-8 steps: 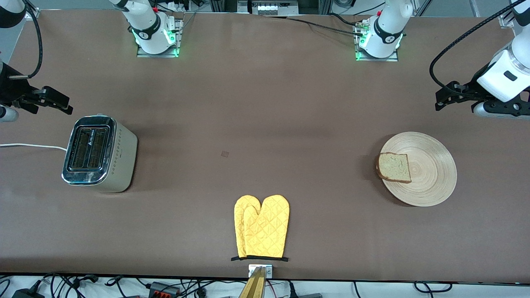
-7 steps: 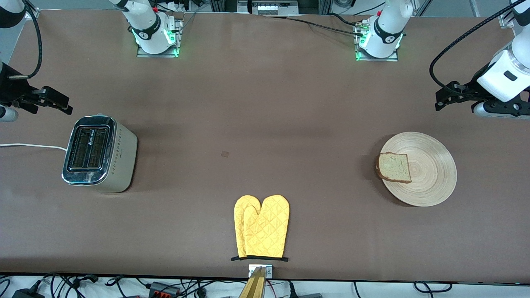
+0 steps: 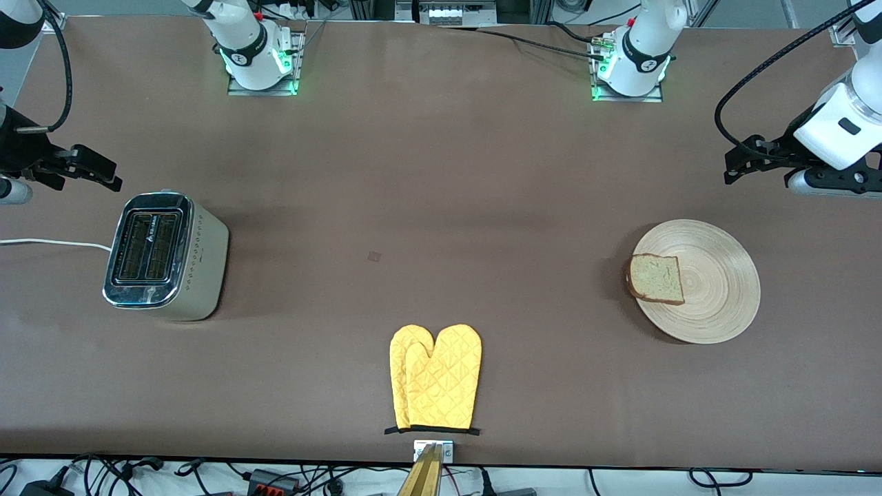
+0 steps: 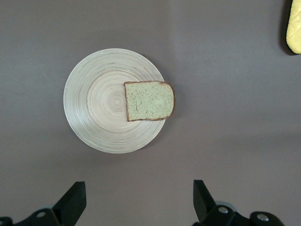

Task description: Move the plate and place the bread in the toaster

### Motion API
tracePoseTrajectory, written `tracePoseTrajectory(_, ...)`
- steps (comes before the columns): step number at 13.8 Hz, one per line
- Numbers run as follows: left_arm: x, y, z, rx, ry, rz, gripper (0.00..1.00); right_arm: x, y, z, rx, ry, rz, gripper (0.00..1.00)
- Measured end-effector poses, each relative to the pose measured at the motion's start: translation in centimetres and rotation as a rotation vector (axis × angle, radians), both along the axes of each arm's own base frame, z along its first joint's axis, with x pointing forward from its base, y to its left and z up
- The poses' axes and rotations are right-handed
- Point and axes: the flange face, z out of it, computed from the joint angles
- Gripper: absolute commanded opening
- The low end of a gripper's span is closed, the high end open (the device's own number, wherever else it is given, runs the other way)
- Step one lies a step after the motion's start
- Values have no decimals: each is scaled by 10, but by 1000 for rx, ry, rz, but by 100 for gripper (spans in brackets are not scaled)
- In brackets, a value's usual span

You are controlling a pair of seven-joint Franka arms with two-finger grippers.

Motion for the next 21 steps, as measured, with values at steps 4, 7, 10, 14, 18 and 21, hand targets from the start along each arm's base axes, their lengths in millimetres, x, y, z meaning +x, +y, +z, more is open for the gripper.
tracePoseTrajectory(4, 0, 0, -2, 0, 9, 0, 100, 0, -1, 4, -1, -8, -1, 100)
tracePoseTrajectory(7, 2, 1, -17, -1, 80, 0, 100, 0, -1, 6, -1, -12, -2, 100)
tracePoseTrajectory(10, 9, 3, -44, -4, 191, 0, 100, 0, 0, 6, -1, -8, 1, 100)
tracePoseTrajectory(14, 41, 21, -73, -20, 230, 27, 100, 1, 3, 3, 0, -1, 6, 100)
tracePoseTrajectory(18, 61, 94, -111, -117, 270, 44, 100, 2, 3, -2, 0, 8, 8, 100)
tracePoseTrajectory(21, 65, 164, -154, -241, 271, 8, 100, 3, 3, -4, 0, 12, 8, 100)
